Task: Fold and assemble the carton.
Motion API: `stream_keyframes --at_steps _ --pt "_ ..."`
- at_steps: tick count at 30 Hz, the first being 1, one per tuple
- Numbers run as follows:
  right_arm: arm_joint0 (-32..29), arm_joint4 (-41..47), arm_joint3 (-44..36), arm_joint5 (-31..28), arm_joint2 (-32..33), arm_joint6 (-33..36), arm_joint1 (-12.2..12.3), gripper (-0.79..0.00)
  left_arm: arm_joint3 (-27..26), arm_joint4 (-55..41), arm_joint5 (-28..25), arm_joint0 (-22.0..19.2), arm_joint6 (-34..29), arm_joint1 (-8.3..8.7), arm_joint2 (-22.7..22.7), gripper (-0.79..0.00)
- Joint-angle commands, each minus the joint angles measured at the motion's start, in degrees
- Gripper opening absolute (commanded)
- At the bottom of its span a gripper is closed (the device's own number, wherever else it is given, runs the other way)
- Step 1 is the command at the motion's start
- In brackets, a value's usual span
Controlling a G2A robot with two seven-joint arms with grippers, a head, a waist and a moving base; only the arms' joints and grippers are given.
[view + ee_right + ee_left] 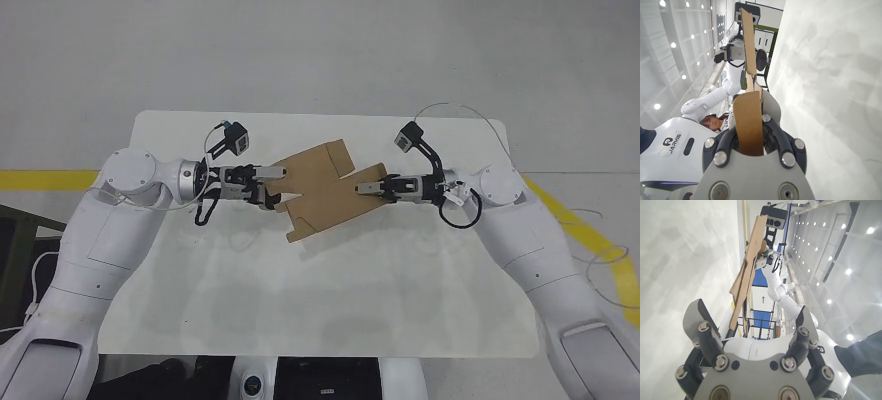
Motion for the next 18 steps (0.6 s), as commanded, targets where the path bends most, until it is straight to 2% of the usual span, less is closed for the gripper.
stream_keyframes --at_steps 1,18 --pt "-0.54 -0.71 -0.51 0.39 0.41 -0.94 0.1 -0.785 -0.04 -0.19 0.21 0.02 0.46 0.08 -0.56 0.0" --pt "-3.38 -3.14 -2.7 1.94 1.57 -3.37 -0.01 -0.785 -3.92 -2.81 1.81 0.66 1.07 0.7 -4.45 0.0"
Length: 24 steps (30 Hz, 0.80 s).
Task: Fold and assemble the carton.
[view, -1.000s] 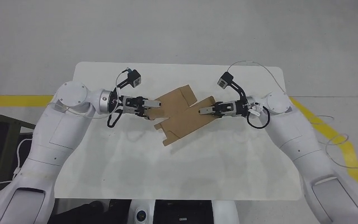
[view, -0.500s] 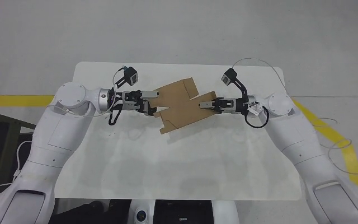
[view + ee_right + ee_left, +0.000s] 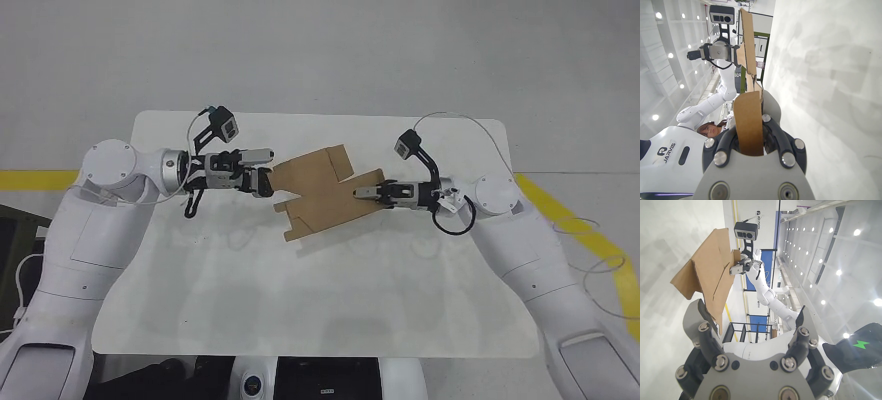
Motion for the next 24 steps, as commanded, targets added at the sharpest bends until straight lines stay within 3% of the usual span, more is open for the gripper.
stream_keyframes --at_steps 1,8,24 --pt "-0.18 0.38 -0.4 -0.13 -0.02 -0.02 -0.14 -0.785 -0.42 0.43 -0.3 -0.13 0.89 -0.03 -0.05 0.0" --pt "-0.09 0.8 -1.09 -0.17 -1.09 0.03 -0.94 -0.785 1.61 0.99 -0.27 -0.42 4.66 -0.63 1.61 0.0" --pt "0.1 0.71 -0.7 -0.83 -0.26 -1.26 -1.74 -0.785 3.69 1.41 0.09 -0.12 6.12 -0.98 1.96 0.0"
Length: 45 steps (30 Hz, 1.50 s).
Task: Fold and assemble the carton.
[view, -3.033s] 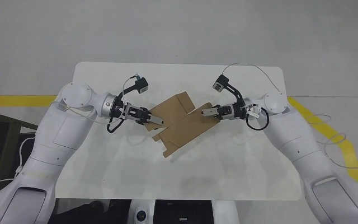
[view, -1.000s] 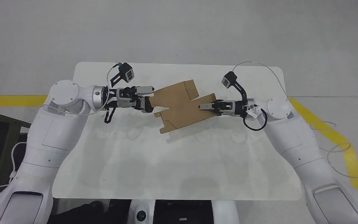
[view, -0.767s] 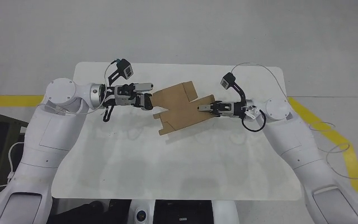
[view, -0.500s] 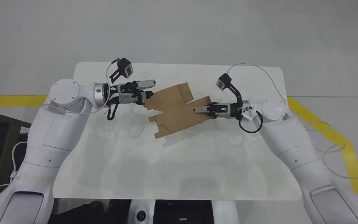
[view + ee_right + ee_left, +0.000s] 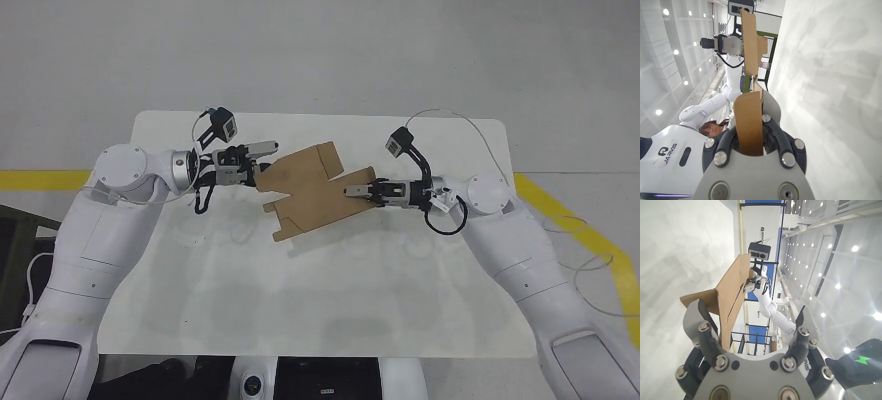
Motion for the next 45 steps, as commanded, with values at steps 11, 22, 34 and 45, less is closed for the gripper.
stream_keyframes --at_steps 11,22,34,45 --pt "-0.57 -1.0 -0.34 0.66 1.04 -0.3 -0.14 -0.785 0.53 0.46 0.89 0.48 -0.52 -0.11 0.24 -0.139" --pt "-0.98 -2.27 -0.67 1.24 1.83 -0.21 -0.2 -0.785 0.6 3.5 0.86 0.41 -0.11 0.12 -0.3 -0.342" --pt "-1.21 -3.42 -1.21 1.68 2.55 -0.15 -0.29 -0.785 -1.71 7.64 -0.67 0.88 1.14 0.31 -0.35 -0.533" --pt "-1.49 -3.83 -1.29 1.8 3.07 -0.24 -0.44 -0.785 -1.67 8.76 0.2 0.94 0.38 0.24 0.37 -0.551"
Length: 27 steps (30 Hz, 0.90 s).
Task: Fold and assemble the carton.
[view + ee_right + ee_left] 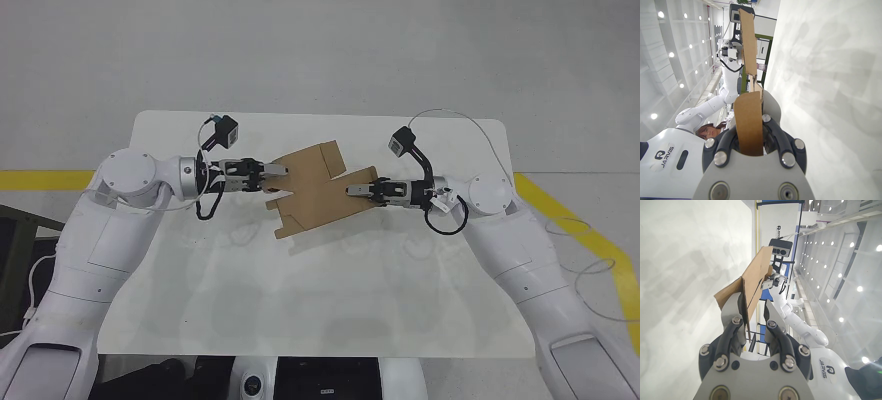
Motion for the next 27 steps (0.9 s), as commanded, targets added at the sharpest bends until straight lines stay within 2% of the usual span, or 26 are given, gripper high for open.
stream_keyframes --at_steps 1,4,6,13,14,17,19,20,21,27 --pt "-0.06 -0.07 -0.03 0.01 0.1 0.01 -0.02 -0.785 0.13 0.17 0.14 -0.02 -0.06 0.01 0.0 -0.563" --pt "-0.08 -0.34 -0.08 0.05 0.23 0.05 -0.05 -0.785 0.11 0.15 0.27 -0.07 -0.12 -0.01 0.0 -0.668" --pt "-0.14 -0.41 -0.15 0.08 0.3 0.04 -0.07 -0.785 -0.1 0.2 0.3 -0.06 -0.26 -0.02 0.06 -0.708" --pt "-0.27 -0.62 -0.27 0.19 0.51 0.05 -0.18 -0.785 -0.29 0.71 0.37 0.04 -0.6 -0.08 0.52 -0.723" --pt "-0.28 -0.64 -0.28 0.2 0.54 0.06 -0.19 -0.785 -0.18 0.69 0.43 0.02 -0.6 -0.1 0.56 -0.776" --pt "-0.34 -0.92 -0.06 0.29 0.69 0.0 -0.2 -0.785 -0.07 0.69 0.48 -0.08 -0.63 -0.12 0.55 -0.785" --pt "-0.41 -1.36 0.2 0.41 0.93 -0.38 -0.16 -0.437 -0.15 0.39 0.34 -0.11 -0.72 -0.1 0.33 -0.785" --pt "-0.44 -1.84 0.4 0.54 1.08 -0.62 -0.1 -0.191 -0.19 0.23 0.19 -0.11 -0.73 -0.09 0.17 -0.785" --pt "-0.46 -2.39 0.6 0.72 1.32 -0.94 -0.02 0.0 -0.27 0.12 -0.02 -0.1 -0.79 -0.07 0.0 -0.785" --pt "-1.12 -5.13 0.64 0.61 4.96 -2.55 1.14 0.0 -0.8 0.86 -2.09 0.06 -1.02 0.16 -0.96 -0.785"
